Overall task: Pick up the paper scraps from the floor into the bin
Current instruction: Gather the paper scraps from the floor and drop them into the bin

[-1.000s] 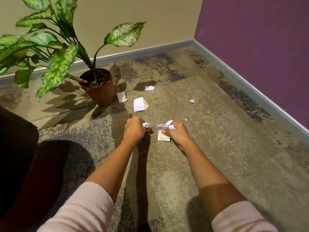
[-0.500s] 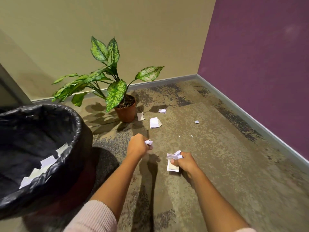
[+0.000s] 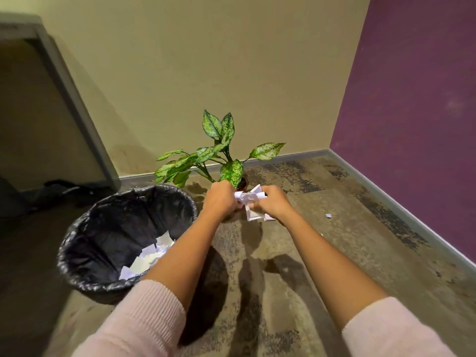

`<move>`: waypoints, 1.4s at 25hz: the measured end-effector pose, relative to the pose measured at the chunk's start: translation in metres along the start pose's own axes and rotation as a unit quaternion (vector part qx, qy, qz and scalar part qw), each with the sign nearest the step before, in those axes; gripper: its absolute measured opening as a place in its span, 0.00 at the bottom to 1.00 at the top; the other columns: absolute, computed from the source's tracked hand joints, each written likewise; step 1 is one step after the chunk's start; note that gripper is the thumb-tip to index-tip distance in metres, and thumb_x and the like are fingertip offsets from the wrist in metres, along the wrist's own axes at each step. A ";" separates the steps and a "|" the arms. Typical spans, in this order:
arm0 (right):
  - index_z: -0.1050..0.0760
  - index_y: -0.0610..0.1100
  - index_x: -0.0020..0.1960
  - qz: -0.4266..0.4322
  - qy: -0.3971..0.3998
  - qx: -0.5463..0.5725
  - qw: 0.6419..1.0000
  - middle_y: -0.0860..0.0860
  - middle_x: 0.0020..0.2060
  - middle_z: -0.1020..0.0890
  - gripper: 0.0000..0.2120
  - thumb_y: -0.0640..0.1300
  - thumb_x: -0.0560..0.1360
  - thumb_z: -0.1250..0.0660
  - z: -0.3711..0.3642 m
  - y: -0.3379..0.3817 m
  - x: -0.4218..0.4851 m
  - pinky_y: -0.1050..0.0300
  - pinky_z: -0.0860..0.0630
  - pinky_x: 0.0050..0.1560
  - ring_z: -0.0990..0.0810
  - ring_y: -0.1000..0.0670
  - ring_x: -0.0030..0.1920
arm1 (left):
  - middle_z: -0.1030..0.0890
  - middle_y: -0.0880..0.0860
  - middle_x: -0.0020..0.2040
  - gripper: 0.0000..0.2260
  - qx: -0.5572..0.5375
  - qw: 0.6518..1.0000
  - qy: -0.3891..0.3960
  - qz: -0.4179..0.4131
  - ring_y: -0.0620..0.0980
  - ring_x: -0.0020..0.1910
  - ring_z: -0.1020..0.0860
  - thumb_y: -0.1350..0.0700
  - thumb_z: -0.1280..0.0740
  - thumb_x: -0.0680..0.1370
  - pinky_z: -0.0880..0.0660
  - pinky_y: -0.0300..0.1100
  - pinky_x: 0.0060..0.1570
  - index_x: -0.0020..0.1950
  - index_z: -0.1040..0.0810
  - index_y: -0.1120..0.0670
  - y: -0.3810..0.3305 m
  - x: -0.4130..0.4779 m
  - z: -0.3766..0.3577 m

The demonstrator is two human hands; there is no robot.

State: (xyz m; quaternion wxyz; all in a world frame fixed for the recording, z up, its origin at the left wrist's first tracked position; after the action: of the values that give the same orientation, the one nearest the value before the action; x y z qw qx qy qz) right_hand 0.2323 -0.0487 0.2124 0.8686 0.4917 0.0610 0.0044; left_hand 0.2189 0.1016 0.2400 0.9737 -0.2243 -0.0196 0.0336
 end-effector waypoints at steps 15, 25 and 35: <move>0.23 0.40 0.44 0.093 0.125 -0.079 0.985 0.45 0.42 0.21 0.15 0.46 0.66 0.22 -0.148 0.124 -0.011 0.59 0.30 0.37 0.23 0.46 0.43 | 0.17 0.56 0.51 0.18 0.214 0.956 0.148 0.139 0.56 0.51 0.19 0.48 0.25 0.68 0.23 0.43 0.47 0.52 0.17 0.57 0.146 -0.017 0.120; 0.19 0.40 0.50 0.079 0.099 -0.034 0.991 0.42 0.47 0.17 0.07 0.41 0.73 0.28 -0.123 0.110 -0.009 0.53 0.17 0.35 0.16 0.45 0.42 | 0.18 0.57 0.58 0.15 0.171 0.949 0.218 0.153 0.52 0.44 0.19 0.61 0.37 0.77 0.22 0.40 0.37 0.64 0.23 0.56 0.149 -0.018 0.103; 0.19 0.43 0.47 0.062 0.075 -0.041 0.994 0.45 0.49 0.18 0.04 0.37 0.74 0.30 -0.083 0.077 -0.008 0.53 0.17 0.35 0.16 0.47 0.43 | 0.18 0.59 0.51 0.13 0.101 0.986 -0.036 0.127 0.61 0.51 0.20 0.60 0.33 0.70 0.22 0.50 0.50 0.54 0.17 0.54 0.118 -0.017 0.106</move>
State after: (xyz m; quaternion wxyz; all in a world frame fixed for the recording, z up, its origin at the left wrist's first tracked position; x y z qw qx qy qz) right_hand 0.2191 0.0609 0.2368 0.8790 0.4570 0.0946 0.0977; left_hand 0.1897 0.2523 0.2826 0.9780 -0.1237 -0.0229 0.1665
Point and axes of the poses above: each hand's wrist, its own x-axis towards the middle knuckle, its own z-axis out of the back of the hand, y = z × x, the point moved 4 cm from there along x, towards the middle knuckle
